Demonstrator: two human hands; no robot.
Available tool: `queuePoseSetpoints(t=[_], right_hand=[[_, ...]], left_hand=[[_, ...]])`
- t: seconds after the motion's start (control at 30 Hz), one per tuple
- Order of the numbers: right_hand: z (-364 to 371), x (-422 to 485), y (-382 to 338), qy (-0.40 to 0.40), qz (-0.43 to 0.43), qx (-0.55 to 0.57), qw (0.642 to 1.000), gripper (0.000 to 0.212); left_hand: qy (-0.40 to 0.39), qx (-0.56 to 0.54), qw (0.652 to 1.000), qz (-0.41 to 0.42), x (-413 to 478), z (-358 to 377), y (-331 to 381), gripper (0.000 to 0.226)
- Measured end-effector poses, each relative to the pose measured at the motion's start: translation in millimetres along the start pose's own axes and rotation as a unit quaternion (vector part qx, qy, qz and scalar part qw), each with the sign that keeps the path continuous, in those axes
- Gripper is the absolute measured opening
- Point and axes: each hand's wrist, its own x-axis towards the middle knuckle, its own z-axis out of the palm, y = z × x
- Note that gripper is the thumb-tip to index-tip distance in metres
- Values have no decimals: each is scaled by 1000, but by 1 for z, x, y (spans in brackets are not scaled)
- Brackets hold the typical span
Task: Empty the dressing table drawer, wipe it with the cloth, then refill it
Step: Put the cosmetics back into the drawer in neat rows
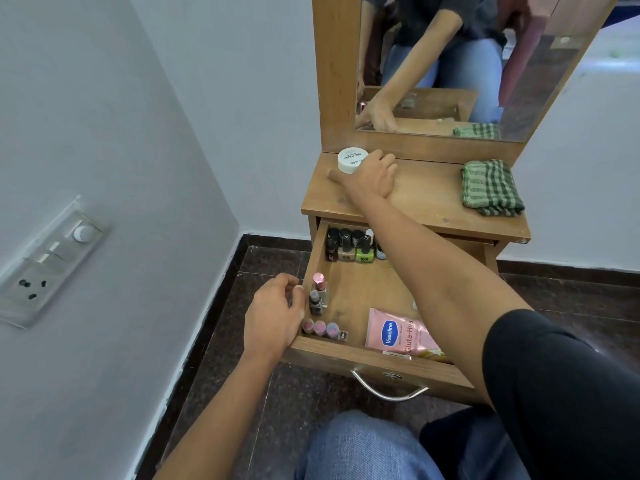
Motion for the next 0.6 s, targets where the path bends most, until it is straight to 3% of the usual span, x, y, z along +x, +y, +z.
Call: queuePoseSetpoints(t=[0.17, 0.33, 0.47, 0.6], right_hand=[[-2, 6, 2, -13, -1, 21, 1000, 80], [-13, 1, 19, -94, -100, 29, 990, 71], [-37, 4, 35, -215, -198, -25, 956, 72], [-50, 11, 33, -240, -189, -74, 949, 83]], left_hand=[[2, -4, 1000, 1, 1, 0, -1, 22], [1, -4, 1000, 1, 1, 0, -2, 21], [2, -2, 1000, -3, 1, 1, -1, 21], [5, 0, 1000, -5, 1, 1, -2, 20]])
